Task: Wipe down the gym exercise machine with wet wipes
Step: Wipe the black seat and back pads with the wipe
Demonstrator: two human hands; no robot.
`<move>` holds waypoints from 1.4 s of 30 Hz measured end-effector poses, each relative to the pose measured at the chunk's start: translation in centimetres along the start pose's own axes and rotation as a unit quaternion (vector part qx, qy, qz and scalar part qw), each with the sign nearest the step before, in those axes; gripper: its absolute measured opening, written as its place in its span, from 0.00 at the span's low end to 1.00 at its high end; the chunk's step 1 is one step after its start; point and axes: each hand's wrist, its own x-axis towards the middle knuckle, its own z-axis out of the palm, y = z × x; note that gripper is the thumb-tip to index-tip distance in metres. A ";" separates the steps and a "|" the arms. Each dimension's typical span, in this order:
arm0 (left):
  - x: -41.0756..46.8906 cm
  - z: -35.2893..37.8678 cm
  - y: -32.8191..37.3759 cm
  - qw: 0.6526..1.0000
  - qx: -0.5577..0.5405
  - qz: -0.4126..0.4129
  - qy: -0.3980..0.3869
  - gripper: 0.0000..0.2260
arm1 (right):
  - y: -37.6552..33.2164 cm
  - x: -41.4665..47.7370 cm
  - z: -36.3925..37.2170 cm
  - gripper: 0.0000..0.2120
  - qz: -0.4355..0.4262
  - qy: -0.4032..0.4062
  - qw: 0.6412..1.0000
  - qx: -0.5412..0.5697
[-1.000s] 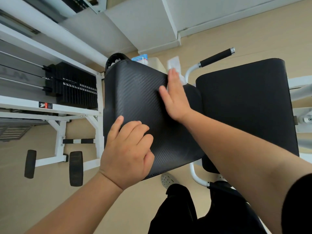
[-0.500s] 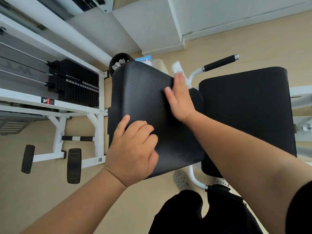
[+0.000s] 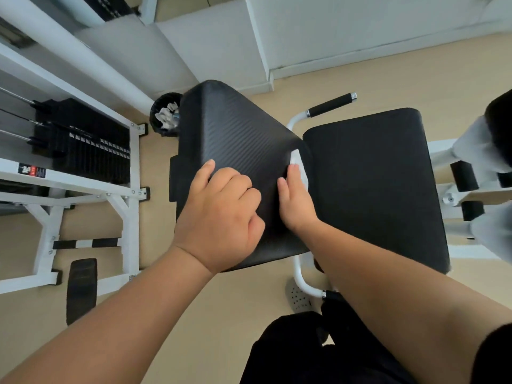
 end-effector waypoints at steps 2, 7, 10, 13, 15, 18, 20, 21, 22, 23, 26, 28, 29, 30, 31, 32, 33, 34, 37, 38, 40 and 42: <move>-0.3 0.0 0.0 1.000 -0.003 -0.002 -0.004 0.09 | -0.4 -1.1 -0.4 0.08 0.008 0.031 0.999 -0.016; -0.5 -1.0 0.7 0.995 0.069 0.056 -0.043 0.08 | 1.3 -5.1 -3.7 0.22 0.046 0.032 0.997 -0.057; -1.6 -1.0 3.3 0.990 0.078 0.096 -0.066 0.06 | 3.7 -6.4 -7.3 0.22 0.078 0.055 0.991 -0.091; -3.1 0.8 8.1 0.993 0.024 0.079 -0.089 0.04 | 5.9 -6.7 -11.1 0.22 0.098 0.068 0.984 -0.129; -3.5 3.1 11.1 0.990 0.000 0.054 -0.131 0.04 | 7.3 -6.2 -13.3 0.22 0.094 0.066 0.981 -0.153; -3.4 7.5 14.7 0.973 -0.018 0.000 -0.231 0.04 | 9.6 -5.0 -16.3 0.22 0.059 0.040 0.980 -0.186; -3.5 10.3 17.1 0.957 -0.040 -0.045 -0.284 0.03 | 11.4 -4.0 -18.0 0.23 0.007 0.009 0.972 -0.235; -3.5 11.6 18.3 0.950 -0.056 -0.069 -0.301 0.05 | 12.4 -3.6 -18.7 0.24 -0.036 -0.014 0.962 -0.272; -3.5 13.0 19.5 0.941 -0.073 -0.094 -0.317 0.07 | 13.6 -3.2 -19.2 0.25 -0.084 -0.044 0.945 -0.313; -3.6 14.2 20.7 0.930 -0.091 -0.119 -0.334 0.08 | 14.8 -2.9 -19.5 0.27 -0.124 -0.088 0.922 -0.357; -4.9 18.1 24.3 0.893 -0.132 -0.190 -0.386 0.13 | 19.6 -3.1 -19.9 0.37 -0.142 -0.265 0.805 -0.512; -6.1 20.6 26.4 0.867 -0.156 -0.224 -0.417 0.22 | 23.2 -3.5 -20.1 0.40 -0.169 -0.314 0.701 -0.618; -6.5 21.6 27.2 0.856 -0.170 -0.241 -0.425 0.26 | 24.5 -3.7 -20.3 0.40 -0.189 -0.312 0.668 -0.648; -6.9 22.6 27.9 0.847 -0.183 -0.256 -0.429 0.29 | 25.3 -3.9 -20.4 0.40 -0.206 -0.301 0.658 -0.659; -7.2 23.4 28.4 0.842 -0.193 -0.267 -0.427 0.31 | 25.8 -4.1 -20.5 0.41 -0.217 -0.286 0.661 -0.659; -7.4 24.2 28.8 0.843 -0.197 -0.275 -0.419 0.32 | 26.1 -4.2 -20.4 0.41 -0.230 -0.269 0.666 -0.656; -7.8 25.1 29.2 0.846 -0.198 -0.281 -0.407 0.32 | 26.3 -4.3 -20.3 0.42 -0.247 -0.251 0.669 -0.654; -8.1 25.9 29.4 0.851 -0.198 -0.286 -0.393 0.32 | 26.5 -4.2 -20.1 0.42 -0.264 -0.236 0.669 -0.654; -9.5 28.2 29.8 0.870 -0.205 -0.301 -0.333 0.30 | 26.8 -3.4 -19.7 0.45 -0.282 -0.214 0.667 -0.656; -10.1 28.8 29.8 0.879 -0.206 -0.301 -0.307 0.30 | 27.0 -2.8 -19.6 0.45 -0.284 -0.210 0.665 -0.658; -11.3 29.9 30.0 0.894 -0.207 -0.298 -0.262 0.30 | 27.1 -1.7 -19.3 0.46 -0.287 -0.198 0.664 -0.662; -12.6 30.9 30.3 0.902 -0.210 -0.292 -0.237 0.30 | 26.8 -1.0 -18.5 0.48 -0.283 -0.174 0.671 -0.663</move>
